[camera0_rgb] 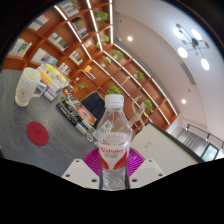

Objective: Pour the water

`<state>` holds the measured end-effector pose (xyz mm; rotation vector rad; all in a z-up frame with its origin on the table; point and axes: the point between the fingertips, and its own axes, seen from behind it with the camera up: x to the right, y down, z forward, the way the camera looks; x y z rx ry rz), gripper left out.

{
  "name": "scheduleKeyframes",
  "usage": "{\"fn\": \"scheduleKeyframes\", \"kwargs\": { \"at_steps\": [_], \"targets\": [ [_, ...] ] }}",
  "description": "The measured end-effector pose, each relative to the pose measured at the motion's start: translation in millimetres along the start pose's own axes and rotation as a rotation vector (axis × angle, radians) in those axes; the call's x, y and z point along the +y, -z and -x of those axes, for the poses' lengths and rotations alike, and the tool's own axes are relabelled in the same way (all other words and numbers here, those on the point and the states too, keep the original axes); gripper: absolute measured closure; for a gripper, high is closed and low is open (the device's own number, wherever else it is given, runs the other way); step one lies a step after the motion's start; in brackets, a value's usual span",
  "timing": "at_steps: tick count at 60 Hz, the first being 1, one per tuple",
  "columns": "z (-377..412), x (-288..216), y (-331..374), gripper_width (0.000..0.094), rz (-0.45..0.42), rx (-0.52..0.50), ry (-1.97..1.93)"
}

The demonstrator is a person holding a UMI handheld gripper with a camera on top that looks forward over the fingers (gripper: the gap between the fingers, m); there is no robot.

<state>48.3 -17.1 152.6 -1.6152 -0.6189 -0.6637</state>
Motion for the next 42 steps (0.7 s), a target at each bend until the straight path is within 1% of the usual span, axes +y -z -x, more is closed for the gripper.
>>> {"fn": "scheduleKeyframes", "kwargs": {
  "at_steps": [9,20,31,35,42],
  "targets": [
    [53.1,-75.4,-5.7,0.0616,-0.073,-0.013,0.325],
    [104.3,-145.5,2.5,0.0617,-0.146,0.038,0.703],
    [121.5,-196.9,-3.1,0.0617,-0.222,0.158,1.099],
    [132.6,-211.9,-4.2,0.0618,-0.263,0.190,1.252],
    [138.3,-220.7,-9.9,0.0616,-0.251,0.214,1.421]
  ]
}}
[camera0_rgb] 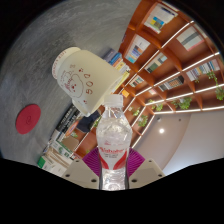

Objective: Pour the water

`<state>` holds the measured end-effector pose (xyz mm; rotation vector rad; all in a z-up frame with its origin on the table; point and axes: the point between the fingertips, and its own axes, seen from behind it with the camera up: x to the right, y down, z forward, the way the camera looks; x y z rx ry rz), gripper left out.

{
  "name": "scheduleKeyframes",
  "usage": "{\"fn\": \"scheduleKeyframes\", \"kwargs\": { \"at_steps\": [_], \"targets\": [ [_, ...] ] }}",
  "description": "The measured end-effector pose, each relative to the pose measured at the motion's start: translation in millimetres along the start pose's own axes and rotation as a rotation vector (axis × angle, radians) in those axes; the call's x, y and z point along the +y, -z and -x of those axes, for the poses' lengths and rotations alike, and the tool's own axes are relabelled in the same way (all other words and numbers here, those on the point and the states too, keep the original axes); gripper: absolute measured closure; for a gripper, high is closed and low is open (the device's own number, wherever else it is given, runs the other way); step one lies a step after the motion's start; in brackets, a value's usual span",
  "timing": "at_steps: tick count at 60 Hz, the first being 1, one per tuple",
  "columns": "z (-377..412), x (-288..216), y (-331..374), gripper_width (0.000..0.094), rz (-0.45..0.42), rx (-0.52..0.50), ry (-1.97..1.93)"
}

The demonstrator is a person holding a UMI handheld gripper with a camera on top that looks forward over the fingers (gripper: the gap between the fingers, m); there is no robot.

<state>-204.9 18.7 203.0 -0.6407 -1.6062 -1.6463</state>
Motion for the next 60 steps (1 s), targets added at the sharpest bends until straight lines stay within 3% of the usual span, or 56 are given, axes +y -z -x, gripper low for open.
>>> {"fn": "scheduleKeyframes", "kwargs": {
  "at_steps": [12,22,40,60],
  "targets": [
    [0.4,-7.1,-6.1,0.0615,-0.011,-0.013,0.068],
    [7.1,-3.7,-3.4,0.0616,-0.013,-0.045,-0.127],
    [29.1,20.3,18.3,0.0615,0.031,-0.152,-1.019],
    [72.5,-5.9,23.4,0.0586,-0.083,-0.335,-2.044]
  ]
}}
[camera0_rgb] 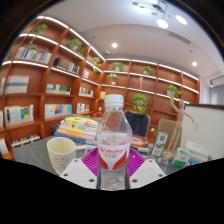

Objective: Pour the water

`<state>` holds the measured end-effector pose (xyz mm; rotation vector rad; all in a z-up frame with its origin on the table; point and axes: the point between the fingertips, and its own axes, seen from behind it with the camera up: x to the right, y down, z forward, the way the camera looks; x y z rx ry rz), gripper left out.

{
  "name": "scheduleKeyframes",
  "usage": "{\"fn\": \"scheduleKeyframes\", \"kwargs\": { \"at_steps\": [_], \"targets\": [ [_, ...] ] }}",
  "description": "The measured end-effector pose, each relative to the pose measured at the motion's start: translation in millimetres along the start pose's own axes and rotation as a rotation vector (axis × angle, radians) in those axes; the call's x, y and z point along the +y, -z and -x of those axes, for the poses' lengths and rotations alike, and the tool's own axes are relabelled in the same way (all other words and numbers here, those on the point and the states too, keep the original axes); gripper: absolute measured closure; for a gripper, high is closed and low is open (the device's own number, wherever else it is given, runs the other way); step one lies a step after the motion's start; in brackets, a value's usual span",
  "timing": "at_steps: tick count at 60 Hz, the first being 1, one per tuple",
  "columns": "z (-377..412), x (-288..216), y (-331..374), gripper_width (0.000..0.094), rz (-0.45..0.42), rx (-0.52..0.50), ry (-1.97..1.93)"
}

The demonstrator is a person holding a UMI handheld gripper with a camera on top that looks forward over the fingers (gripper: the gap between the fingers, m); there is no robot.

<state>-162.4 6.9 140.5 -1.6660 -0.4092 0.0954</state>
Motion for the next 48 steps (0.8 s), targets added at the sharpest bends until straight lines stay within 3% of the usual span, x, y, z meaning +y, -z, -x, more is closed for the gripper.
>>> {"fn": "scheduleKeyframes", "kwargs": {
  "at_steps": [15,19,30,41,45,48],
  "targets": [
    [7.6,34.1,-10.7,0.0577,-0.009,-0.060,-0.166],
    [4.4,32.2,-12.1,0.0581,-0.070,-0.044,-0.170],
    [0.6,30.9,-7.1,0.0568,-0.096,-0.011,-0.190],
    [0.9,34.5,-1.1,0.0362,-0.051,0.019,-0.182],
    [-1.9,41.0,3.2,0.0206,-0.009,0.039,-0.190],
    [-3.8,41.8,14.8,0.0154,0.002,0.061,-0.210]
  ]
}}
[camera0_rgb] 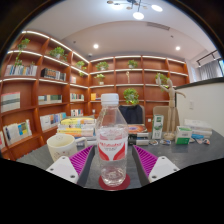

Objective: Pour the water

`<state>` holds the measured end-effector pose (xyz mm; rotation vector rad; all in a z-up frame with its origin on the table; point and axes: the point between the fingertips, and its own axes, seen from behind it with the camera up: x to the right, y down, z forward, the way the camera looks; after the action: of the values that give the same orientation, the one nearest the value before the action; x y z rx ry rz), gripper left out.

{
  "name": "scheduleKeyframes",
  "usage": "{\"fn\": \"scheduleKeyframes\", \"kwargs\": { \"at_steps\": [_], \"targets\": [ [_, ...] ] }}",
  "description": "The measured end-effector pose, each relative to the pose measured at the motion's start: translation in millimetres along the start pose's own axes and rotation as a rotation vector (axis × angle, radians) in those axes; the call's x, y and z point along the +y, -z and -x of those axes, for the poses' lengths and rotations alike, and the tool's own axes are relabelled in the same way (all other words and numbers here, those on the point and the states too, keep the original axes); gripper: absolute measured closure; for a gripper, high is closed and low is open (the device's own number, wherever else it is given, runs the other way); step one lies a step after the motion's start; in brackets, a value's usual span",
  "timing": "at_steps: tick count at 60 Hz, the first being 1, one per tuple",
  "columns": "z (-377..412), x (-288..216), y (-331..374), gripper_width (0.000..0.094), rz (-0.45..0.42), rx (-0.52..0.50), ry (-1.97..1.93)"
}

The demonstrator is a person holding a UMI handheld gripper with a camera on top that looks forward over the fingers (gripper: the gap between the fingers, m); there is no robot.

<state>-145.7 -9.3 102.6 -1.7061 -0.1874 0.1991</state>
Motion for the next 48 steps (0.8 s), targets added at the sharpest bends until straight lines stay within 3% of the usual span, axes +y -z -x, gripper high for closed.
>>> {"fn": "scheduleKeyframes", "kwargs": {
  "at_steps": [25,48],
  "targets": [
    [-31.5,5.5,110.8,0.0156,0.057,0.199,-0.014],
    [-57.2,-0.2,163.5,0.0158,0.047,0.265,-0.041]
  ]
}}
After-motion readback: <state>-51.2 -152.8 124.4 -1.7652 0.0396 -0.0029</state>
